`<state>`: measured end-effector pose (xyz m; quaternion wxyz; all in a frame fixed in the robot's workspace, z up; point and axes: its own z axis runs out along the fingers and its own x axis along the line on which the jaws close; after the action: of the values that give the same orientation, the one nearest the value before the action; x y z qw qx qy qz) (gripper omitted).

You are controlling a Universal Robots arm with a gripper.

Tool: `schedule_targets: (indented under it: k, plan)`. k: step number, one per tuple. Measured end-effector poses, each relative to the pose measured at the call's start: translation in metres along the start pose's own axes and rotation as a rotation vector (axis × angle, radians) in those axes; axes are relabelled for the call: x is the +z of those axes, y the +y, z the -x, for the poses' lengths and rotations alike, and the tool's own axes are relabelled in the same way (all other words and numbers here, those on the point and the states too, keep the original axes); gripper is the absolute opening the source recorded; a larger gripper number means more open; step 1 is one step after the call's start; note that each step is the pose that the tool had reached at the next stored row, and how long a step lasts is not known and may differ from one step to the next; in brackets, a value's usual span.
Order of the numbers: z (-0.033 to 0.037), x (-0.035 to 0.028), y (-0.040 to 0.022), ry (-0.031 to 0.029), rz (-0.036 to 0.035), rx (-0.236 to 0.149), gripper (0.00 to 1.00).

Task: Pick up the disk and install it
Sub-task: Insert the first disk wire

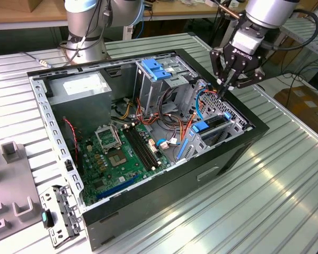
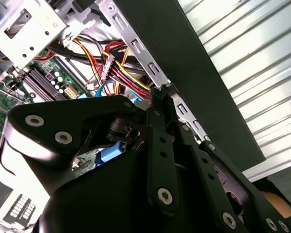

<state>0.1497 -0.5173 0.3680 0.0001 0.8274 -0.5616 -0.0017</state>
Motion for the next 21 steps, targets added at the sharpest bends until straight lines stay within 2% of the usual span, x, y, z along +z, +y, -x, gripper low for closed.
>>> schedule_targets:
  k: [1,3,6,7,9,11,16,17,19,21]
  plan:
    - [0.0,0.0004,0.0,-0.0001,-0.0001,0.025,0.17]
    - [0.0,0.0009,0.0001,-0.0002,-0.0002,0.05,0.17]
    - [0.0018,0.0017,0.0049,-0.0002,-0.0003,0.058,0.17]
    - [0.0031,0.0023,0.0095,-0.0002,-0.0002,0.058,0.17]
    - [0.0037,0.0035,0.0112,-0.0004,-0.0003,0.067,0.17]
    - [0.0037,0.005,0.0112,-0.0004,-0.0004,0.134,0.17]
    - [0.0037,0.0075,0.0112,-0.0007,-0.0007,0.234,0.17]
    - [0.0039,0.0083,0.0119,-0.0006,-0.0008,0.246,0.17]
    - [0.0055,0.0091,0.0182,-0.0006,-0.0007,0.246,0.17]
    - [0.0058,0.0099,0.019,-0.0006,-0.0006,0.259,0.17]
